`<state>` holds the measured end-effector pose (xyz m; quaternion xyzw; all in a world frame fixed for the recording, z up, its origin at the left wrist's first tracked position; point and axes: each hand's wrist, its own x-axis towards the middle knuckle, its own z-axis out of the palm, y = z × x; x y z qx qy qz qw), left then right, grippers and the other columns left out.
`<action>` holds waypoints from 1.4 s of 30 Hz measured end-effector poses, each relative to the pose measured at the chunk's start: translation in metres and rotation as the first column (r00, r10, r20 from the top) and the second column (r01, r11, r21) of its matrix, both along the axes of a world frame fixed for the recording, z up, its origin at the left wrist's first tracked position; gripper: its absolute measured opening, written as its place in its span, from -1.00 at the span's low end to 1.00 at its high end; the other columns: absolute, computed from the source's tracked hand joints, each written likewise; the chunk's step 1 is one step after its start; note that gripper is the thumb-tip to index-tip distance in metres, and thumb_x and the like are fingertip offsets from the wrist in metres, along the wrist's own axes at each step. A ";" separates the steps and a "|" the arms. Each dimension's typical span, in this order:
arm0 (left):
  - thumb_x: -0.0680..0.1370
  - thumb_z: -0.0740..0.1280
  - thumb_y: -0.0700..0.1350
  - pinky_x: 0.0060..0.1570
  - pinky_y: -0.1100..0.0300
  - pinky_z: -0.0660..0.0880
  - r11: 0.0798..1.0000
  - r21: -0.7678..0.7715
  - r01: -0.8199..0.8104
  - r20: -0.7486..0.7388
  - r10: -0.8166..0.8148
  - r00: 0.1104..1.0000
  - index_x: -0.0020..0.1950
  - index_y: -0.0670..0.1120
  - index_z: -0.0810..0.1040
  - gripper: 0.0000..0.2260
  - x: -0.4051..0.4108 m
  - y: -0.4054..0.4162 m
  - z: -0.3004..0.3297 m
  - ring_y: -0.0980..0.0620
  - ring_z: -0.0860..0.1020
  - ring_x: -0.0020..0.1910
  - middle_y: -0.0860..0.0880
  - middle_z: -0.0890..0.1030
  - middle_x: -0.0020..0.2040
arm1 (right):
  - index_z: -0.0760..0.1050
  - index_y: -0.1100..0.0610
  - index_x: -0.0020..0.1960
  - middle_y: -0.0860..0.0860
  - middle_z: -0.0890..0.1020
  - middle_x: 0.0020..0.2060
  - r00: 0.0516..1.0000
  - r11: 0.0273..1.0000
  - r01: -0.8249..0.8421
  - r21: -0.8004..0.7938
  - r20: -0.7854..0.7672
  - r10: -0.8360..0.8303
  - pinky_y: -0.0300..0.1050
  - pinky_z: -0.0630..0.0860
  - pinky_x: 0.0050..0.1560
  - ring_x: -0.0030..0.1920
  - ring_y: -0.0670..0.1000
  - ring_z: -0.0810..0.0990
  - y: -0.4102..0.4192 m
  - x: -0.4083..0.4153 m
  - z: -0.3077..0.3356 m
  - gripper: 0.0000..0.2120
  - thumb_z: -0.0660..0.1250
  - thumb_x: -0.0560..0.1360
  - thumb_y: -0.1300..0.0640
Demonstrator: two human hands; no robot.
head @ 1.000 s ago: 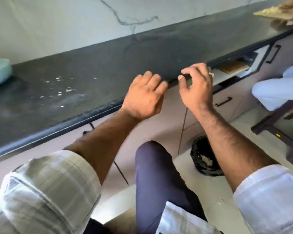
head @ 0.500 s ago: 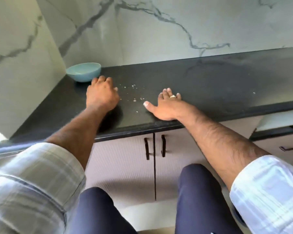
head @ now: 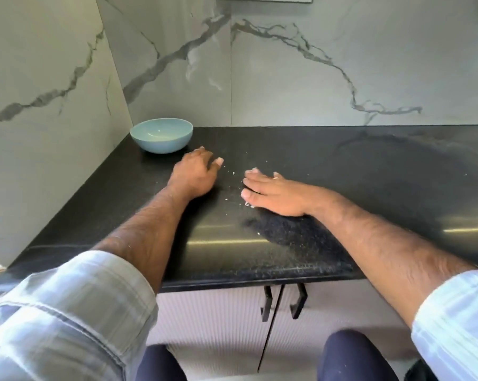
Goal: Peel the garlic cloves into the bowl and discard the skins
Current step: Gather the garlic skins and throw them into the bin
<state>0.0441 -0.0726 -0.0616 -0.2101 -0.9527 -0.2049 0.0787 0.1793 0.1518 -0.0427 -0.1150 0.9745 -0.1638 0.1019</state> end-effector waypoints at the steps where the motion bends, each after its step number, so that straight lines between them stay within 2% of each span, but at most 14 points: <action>1: 0.76 0.10 0.20 0.61 -0.14 0.22 0.997 -0.063 0.047 0.045 -0.044 0.998 0.53 -0.10 0.49 -0.49 -0.005 0.006 0.000 -0.18 0.25 0.66 -0.19 0.32 0.66 | 0.20 -0.05 0.67 -0.11 0.10 0.67 1.000 0.989 -0.001 -0.147 -0.027 -0.003 0.03 -0.12 0.68 0.64 -0.20 -0.02 0.002 -0.004 0.005 -0.23 0.02 0.60 -0.47; 4: 0.77 0.07 0.21 0.67 -0.10 0.08 0.981 -0.093 0.168 0.146 -0.153 0.977 0.60 -0.08 0.44 -0.47 -0.007 0.013 0.003 -0.05 0.14 0.71 -0.14 0.25 0.70 | 0.34 -0.05 0.61 -0.09 0.24 0.64 0.956 0.945 0.182 -0.273 -0.175 -0.235 -0.08 0.00 0.61 0.61 -0.17 0.13 0.023 -0.028 0.012 -0.44 0.15 0.69 -0.28; 8: 0.72 0.16 0.30 0.66 0.07 0.15 0.928 0.272 0.253 0.388 -0.346 0.854 0.41 -0.01 0.67 -0.48 0.009 -0.001 0.016 0.16 0.37 0.58 0.04 0.51 0.55 | 0.03 0.10 0.71 0.00 -0.06 0.70 0.958 0.956 0.282 0.081 -0.081 -0.276 0.07 -0.19 0.67 0.68 -0.06 -0.16 0.034 -0.062 -0.002 -0.24 -0.10 0.69 -0.36; 10: 0.75 0.09 0.26 0.56 0.10 0.34 0.827 0.516 0.225 0.435 -0.478 0.763 0.20 -0.16 0.76 -0.39 0.018 -0.006 0.025 0.08 0.58 0.41 -0.06 0.71 0.30 | -0.07 0.12 0.71 -0.02 -0.14 0.70 0.978 0.969 0.205 0.140 -0.076 -0.195 0.10 -0.25 0.66 0.67 -0.09 -0.24 0.028 -0.060 -0.003 -0.24 -0.15 0.70 -0.34; 13: 0.76 -0.01 0.27 0.28 0.07 0.58 0.583 0.812 0.018 0.366 -0.533 0.763 0.22 -0.37 0.67 -0.25 0.022 -0.015 0.036 -0.21 0.71 0.21 -0.31 0.73 0.12 | -0.08 0.04 0.71 -0.14 -0.18 0.68 0.999 0.992 -0.013 0.124 -0.050 0.019 0.08 -0.28 0.67 0.63 -0.21 -0.29 0.017 -0.038 -0.005 -0.33 -0.13 0.72 -0.28; 16: 0.73 0.05 0.33 0.22 -0.11 0.58 0.439 0.895 -0.077 0.289 -0.442 0.849 0.31 -0.22 0.63 -0.33 0.012 -0.023 0.035 -0.26 0.73 0.11 -0.30 0.74 0.09 | 0.29 -0.03 0.63 -0.23 0.13 0.65 0.993 0.976 -0.116 -0.184 -0.013 0.116 -0.08 -0.17 0.65 0.62 -0.33 -0.05 0.018 -0.021 -0.002 -0.52 0.00 0.77 -0.14; 19: 0.71 0.14 0.34 -0.02 0.00 0.58 0.504 0.858 -0.096 0.308 -0.356 0.882 0.22 -0.19 0.66 -0.38 0.007 -0.020 0.030 -0.18 0.70 -0.12 -0.27 0.75 -0.04 | 0.49 -0.08 0.51 -0.16 0.32 0.59 0.993 0.882 0.062 -0.467 -0.064 -0.103 -0.17 0.06 0.57 0.57 -0.24 0.23 0.017 -0.020 0.015 -0.64 0.16 0.75 -0.04; 21: 0.70 0.18 0.33 -0.14 0.06 0.56 0.543 0.836 -0.075 0.307 -0.349 0.885 0.15 -0.18 0.68 -0.41 0.010 -0.015 0.028 -0.17 0.66 -0.19 -0.30 0.74 -0.07 | 0.41 -0.10 0.57 -0.12 0.28 0.62 0.983 0.919 0.126 -0.372 -0.079 -0.167 -0.18 0.02 0.53 0.60 -0.16 0.20 0.009 -0.027 0.019 -0.59 0.19 0.74 -0.09; 24: 0.68 0.23 0.34 -0.19 0.07 0.55 0.566 0.823 -0.055 0.295 -0.343 0.892 0.12 -0.18 0.70 -0.41 0.010 -0.011 0.025 -0.14 0.64 -0.25 -0.31 0.73 -0.10 | 0.31 0.01 0.63 -0.08 0.21 0.65 0.995 0.991 0.044 -0.127 -0.088 -0.056 -0.17 -0.09 0.62 0.64 -0.17 0.07 -0.005 -0.034 0.005 -0.52 0.18 0.74 -0.06; 32: 0.65 0.29 0.35 -0.32 0.12 0.51 0.573 0.818 -0.043 0.293 -0.351 0.889 0.11 -0.19 0.70 -0.42 0.004 -0.005 0.024 -0.08 0.59 -0.36 -0.26 0.71 -0.19 | 0.55 0.08 0.46 -0.10 0.51 0.47 0.966 0.964 -0.192 -0.185 -0.208 0.153 -0.10 0.28 0.60 0.51 -0.26 0.37 0.001 0.018 0.005 -0.61 0.28 0.66 0.29; 35: 0.65 0.30 0.35 -0.35 0.13 0.51 0.578 0.816 -0.030 0.290 -0.365 0.885 0.10 -0.19 0.70 -0.42 0.005 -0.005 0.023 -0.09 0.58 -0.36 -0.25 0.70 -0.21 | 0.68 0.06 0.30 -0.10 0.68 0.28 0.952 0.960 -0.207 -0.190 -0.267 0.152 0.04 0.59 0.36 0.29 -0.08 0.66 -0.003 0.028 0.017 -0.64 0.30 0.61 0.34; 37: 0.65 0.30 0.35 -0.35 0.14 0.51 0.581 0.814 -0.025 0.290 -0.368 0.883 0.10 -0.19 0.70 -0.42 0.005 -0.006 0.023 -0.09 0.58 -0.36 -0.25 0.70 -0.21 | 0.74 0.09 0.16 -0.10 0.76 0.08 0.948 0.956 -0.172 -0.239 -0.302 0.095 -0.02 0.68 0.18 0.10 -0.13 0.73 -0.006 0.028 0.025 -0.67 0.33 0.58 0.41; 40: 0.65 0.29 0.35 -0.34 0.13 0.52 0.590 0.807 -0.022 0.295 -0.370 0.881 0.11 -0.19 0.70 -0.41 0.006 -0.006 0.024 -0.10 0.58 -0.35 -0.25 0.70 -0.21 | 0.73 0.06 0.17 -0.16 0.70 0.05 0.930 0.974 -0.200 -0.111 -0.334 0.153 -0.04 0.65 -0.12 -0.15 -0.13 0.68 -0.013 0.023 0.030 -0.64 0.33 0.57 0.41; 42: 0.65 0.29 0.36 -0.34 0.12 0.52 0.596 0.803 -0.019 0.297 -0.372 0.879 0.11 -0.19 0.70 -0.41 0.007 -0.007 0.023 -0.10 0.59 -0.35 -0.25 0.71 -0.21 | 0.69 -0.01 0.26 -0.20 0.63 0.08 0.930 0.977 -0.212 0.028 -0.302 0.211 -0.17 0.52 -0.15 -0.19 -0.17 0.58 -0.016 0.024 0.029 -0.63 0.32 0.60 0.34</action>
